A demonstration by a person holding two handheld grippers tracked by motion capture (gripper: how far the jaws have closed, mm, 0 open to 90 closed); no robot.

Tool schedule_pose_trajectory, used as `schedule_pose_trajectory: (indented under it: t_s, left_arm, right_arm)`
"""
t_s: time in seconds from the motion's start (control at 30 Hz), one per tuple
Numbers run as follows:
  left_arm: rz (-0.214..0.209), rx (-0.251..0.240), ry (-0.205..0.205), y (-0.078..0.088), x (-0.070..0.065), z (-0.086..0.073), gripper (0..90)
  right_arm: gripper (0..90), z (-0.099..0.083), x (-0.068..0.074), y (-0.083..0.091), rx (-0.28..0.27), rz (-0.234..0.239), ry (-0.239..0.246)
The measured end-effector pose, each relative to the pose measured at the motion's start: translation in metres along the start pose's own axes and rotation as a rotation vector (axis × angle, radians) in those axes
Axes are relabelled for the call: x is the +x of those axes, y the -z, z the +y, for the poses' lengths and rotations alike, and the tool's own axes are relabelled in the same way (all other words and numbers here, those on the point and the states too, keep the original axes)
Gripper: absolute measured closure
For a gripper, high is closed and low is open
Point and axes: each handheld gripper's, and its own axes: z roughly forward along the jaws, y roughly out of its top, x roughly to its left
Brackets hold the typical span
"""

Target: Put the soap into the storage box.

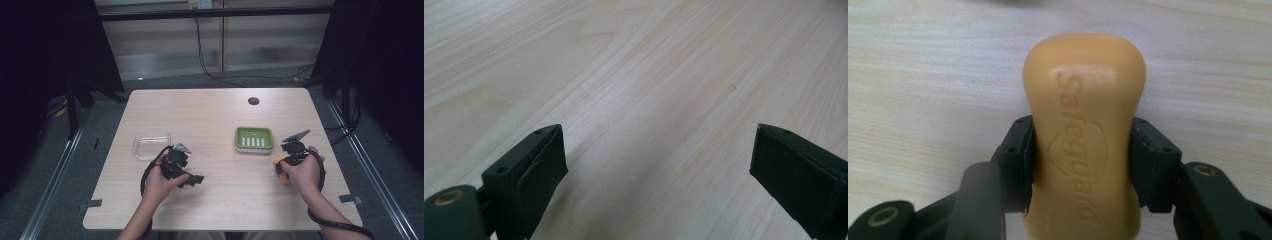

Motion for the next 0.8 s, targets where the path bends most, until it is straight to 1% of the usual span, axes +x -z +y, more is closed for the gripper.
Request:
schedule_pose_trajectory:
  t_s: [0.1, 0.2, 0.23, 0.27, 0.33, 0.37, 0.4, 0.47, 0.5, 0.53, 0.57, 0.6, 0.63, 0.67, 0.7, 0.77, 0.8]
  left_arm:
    - [0.003, 0.006, 0.000, 0.001, 0.001, 0.000, 7.7]
    - [0.005, 0.007, -0.002, 0.001, 0.001, 0.000, 7.7]
    - [0.007, 0.014, -0.014, 0.002, 0.002, 0.000, 7.7]
    - [0.006, 0.038, -0.044, 0.003, 0.004, 0.001, 7.7]
    - [0.008, 0.039, -0.043, 0.004, 0.004, 0.001, 7.7]
    - [0.008, 0.039, -0.043, 0.003, 0.004, 0.001, 7.7]
    - [0.009, 0.040, -0.043, 0.003, 0.004, 0.001, 7.7]
    - [0.006, 0.043, -0.045, 0.003, 0.004, 0.001, 7.7]
    - [0.007, 0.034, -0.034, 0.002, 0.003, 0.001, 7.7]
    - [0.007, 0.010, -0.004, 0.000, 0.001, 0.000, 7.7]
    - [0.007, 0.014, -0.006, 0.000, 0.001, 0.001, 7.7]
    - [0.004, 0.012, -0.005, 0.000, 0.000, 0.000, 7.7]
    - [0.009, 0.014, -0.006, 0.000, 0.000, 0.001, 7.7]
    - [0.007, 0.046, -0.046, 0.002, 0.003, 0.001, 7.8]
    - [0.006, 0.048, -0.048, 0.002, 0.003, 0.001, 7.8]
    - [0.008, 0.050, -0.047, 0.001, 0.003, 0.001, 7.8]
    - [0.007, 0.047, -0.047, 0.001, 0.003, 0.001, 7.8]
  right_arm:
    - [50.5, 0.001, 0.001, 0.000, 0.013, -0.013, 0.011]
    - [50.7, 0.000, 0.002, 0.001, 0.023, -0.015, 0.029]
    - [50.8, 0.000, 0.001, 0.001, 0.021, -0.011, 0.033]
    - [50.9, -0.001, 0.000, 0.001, 0.023, -0.012, 0.045]
    - [50.9, -0.002, -0.001, 0.002, 0.024, 0.002, 0.049]
    - [51.0, -0.003, -0.003, 0.002, 0.026, 0.007, 0.059]
    - [51.0, -0.003, -0.003, 0.003, 0.027, 0.006, 0.056]
    - [51.0, -0.005, -0.004, 0.003, 0.023, 0.007, 0.087]
    - [51.1, -0.005, -0.005, 0.004, 0.028, 0.007, 0.089]
    - [51.1, -0.006, -0.005, 0.003, 0.028, 0.013, 0.101]
    - [51.1, -0.006, -0.006, 0.004, 0.028, 0.015, 0.116]
    - [51.1, -0.006, -0.007, 0.004, 0.028, 0.018, 0.119]
    - [51.1, -0.006, -0.007, 0.005, 0.028, 0.027, 0.129]
    - [51.1, -0.006, -0.008, 0.006, 0.028, 0.038, 0.146]
    - [51.1, -0.006, -0.008, 0.007, 0.030, 0.033, 0.153]
    - [51.1, -0.005, -0.006, 0.011, 0.032, 0.035, 0.195]
    - [51.1, -0.005, -0.006, 0.011, 0.032, 0.035, 0.195]
